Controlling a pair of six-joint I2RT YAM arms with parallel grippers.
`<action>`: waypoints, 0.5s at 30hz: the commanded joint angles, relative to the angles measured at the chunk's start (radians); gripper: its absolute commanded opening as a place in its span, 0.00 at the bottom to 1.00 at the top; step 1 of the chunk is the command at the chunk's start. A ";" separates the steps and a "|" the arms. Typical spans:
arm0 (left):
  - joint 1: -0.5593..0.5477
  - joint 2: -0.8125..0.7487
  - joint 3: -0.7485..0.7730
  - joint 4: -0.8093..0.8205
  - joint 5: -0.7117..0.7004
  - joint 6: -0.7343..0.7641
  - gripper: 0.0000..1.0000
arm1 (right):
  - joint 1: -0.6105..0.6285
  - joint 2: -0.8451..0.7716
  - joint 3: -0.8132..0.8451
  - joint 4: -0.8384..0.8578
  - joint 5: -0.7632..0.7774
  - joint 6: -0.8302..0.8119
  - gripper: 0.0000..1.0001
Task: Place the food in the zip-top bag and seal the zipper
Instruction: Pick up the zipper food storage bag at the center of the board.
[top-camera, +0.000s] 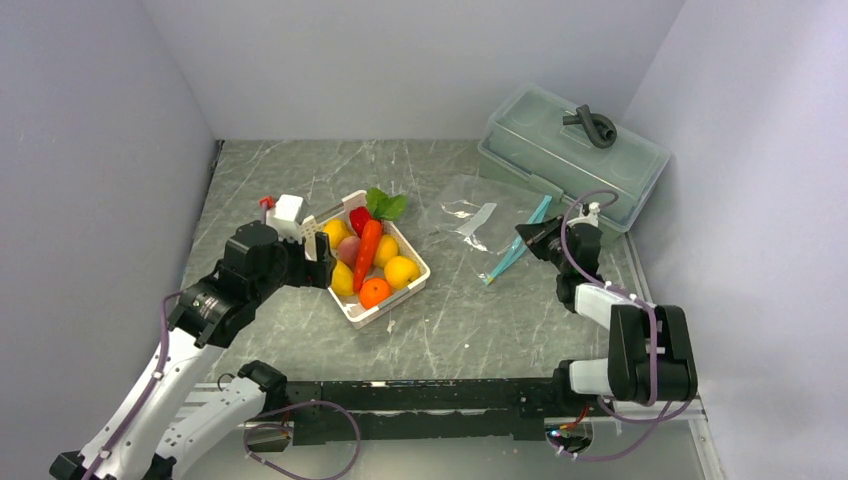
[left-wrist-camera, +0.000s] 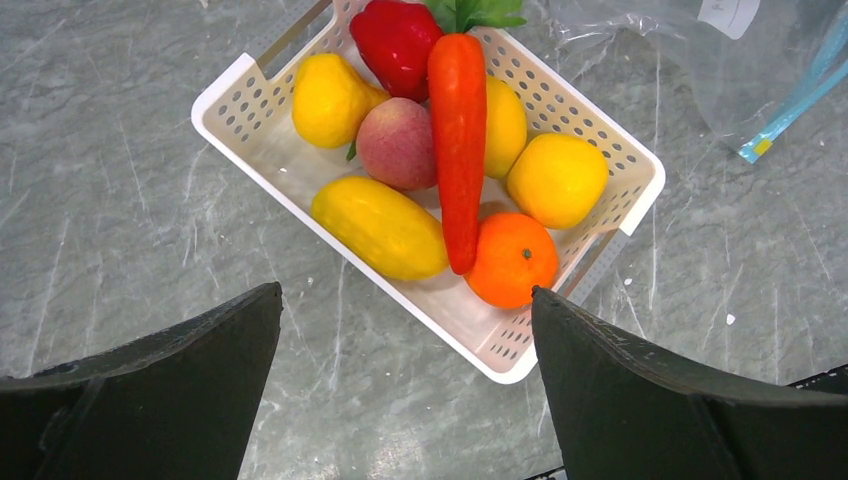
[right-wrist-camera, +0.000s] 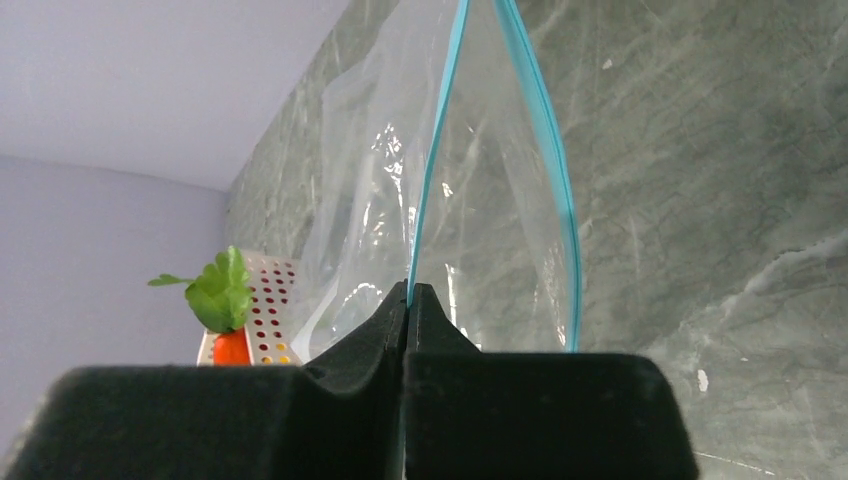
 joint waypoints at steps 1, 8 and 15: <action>-0.003 0.011 0.010 0.029 0.011 0.007 1.00 | 0.013 -0.105 0.063 -0.075 0.031 -0.040 0.00; -0.003 0.059 0.065 0.014 0.041 0.000 1.00 | 0.090 -0.214 0.195 -0.348 0.101 -0.102 0.00; -0.005 0.139 0.161 -0.035 0.092 -0.037 1.00 | 0.244 -0.250 0.374 -0.591 0.101 -0.102 0.00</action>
